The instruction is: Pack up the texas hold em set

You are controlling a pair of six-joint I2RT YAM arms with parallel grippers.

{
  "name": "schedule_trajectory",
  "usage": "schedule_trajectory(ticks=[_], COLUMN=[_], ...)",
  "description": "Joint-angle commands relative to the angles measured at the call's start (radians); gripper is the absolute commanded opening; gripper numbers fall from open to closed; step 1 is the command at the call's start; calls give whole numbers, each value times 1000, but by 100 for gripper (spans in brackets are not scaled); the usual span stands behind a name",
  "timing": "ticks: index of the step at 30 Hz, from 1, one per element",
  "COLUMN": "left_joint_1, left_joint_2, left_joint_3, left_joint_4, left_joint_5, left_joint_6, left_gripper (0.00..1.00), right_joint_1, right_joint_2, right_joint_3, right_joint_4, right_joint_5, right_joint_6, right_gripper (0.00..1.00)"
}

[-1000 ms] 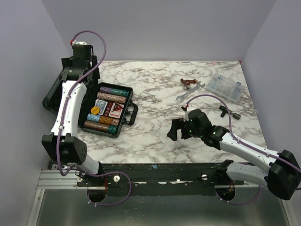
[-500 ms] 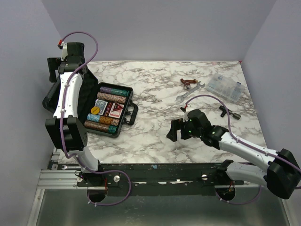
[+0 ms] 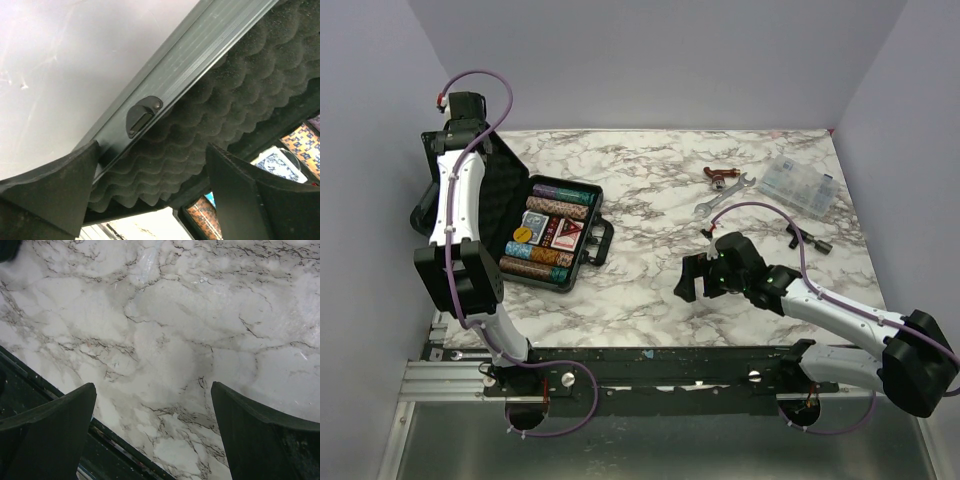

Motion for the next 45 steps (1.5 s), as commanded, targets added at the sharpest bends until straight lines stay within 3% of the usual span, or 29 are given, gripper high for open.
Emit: schedule_trajectory(ticks=[1,8,19,24,29,35,45], left_joint_1=[2,-14,-71,-105,-135,-163,-246], left_joint_2=[-3,-48,-119,-119,-132,-136,-142], left_joint_3=[-50,-151,-258,-284,-325,-379,-480], left_joint_4=[-50,-38,1,4,27,43,112], left_joint_5=[171,333,517,537,580,607,736], left_joint_6=[-65,-98,-153,-161,-167,-162,-188], left_gripper=[78,66,60,60,61,61,66], right_joint_1=[-5,-5,-4,-3,9,17,18], right_joint_2=[-5,9,172,341,548,734,618], right_joint_3=[18,16,61,120,183,307,142], right_joint_4=[0,23,199,382,714,842,843], right_joint_5=[-7,-9,-84,-149,-236,-268,-180], right_joint_6=[-8,-10,112,252,480,588,514], right_gripper=[100,100,100,99,95,93,93])
